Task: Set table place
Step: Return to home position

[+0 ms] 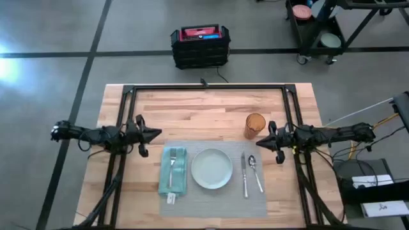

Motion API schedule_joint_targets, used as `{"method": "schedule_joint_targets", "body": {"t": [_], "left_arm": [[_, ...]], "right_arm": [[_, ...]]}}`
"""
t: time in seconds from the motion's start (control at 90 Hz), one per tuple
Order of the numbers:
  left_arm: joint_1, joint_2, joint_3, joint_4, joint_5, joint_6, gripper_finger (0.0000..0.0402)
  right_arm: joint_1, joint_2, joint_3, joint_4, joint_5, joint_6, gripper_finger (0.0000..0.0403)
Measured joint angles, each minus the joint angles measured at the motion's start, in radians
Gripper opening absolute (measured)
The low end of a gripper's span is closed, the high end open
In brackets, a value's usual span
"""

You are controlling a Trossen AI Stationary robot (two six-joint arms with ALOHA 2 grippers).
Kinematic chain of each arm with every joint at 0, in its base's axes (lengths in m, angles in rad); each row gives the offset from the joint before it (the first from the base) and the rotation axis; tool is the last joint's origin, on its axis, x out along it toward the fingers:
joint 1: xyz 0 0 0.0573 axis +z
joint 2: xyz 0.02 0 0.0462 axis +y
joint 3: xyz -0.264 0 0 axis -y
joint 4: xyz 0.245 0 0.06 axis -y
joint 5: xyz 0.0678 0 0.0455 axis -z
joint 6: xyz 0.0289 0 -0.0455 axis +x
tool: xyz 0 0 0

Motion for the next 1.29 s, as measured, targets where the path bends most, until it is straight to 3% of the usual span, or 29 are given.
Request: {"method": "schedule_joint_targets", "body": {"t": [1.289], "left_arm": [[-0.001,0.227,0.004,0.0,0.0,0.0,0.0009]], "right_arm": [[0.0,0.0,0.0,0.0,0.001,-0.001,0.0002]]}}
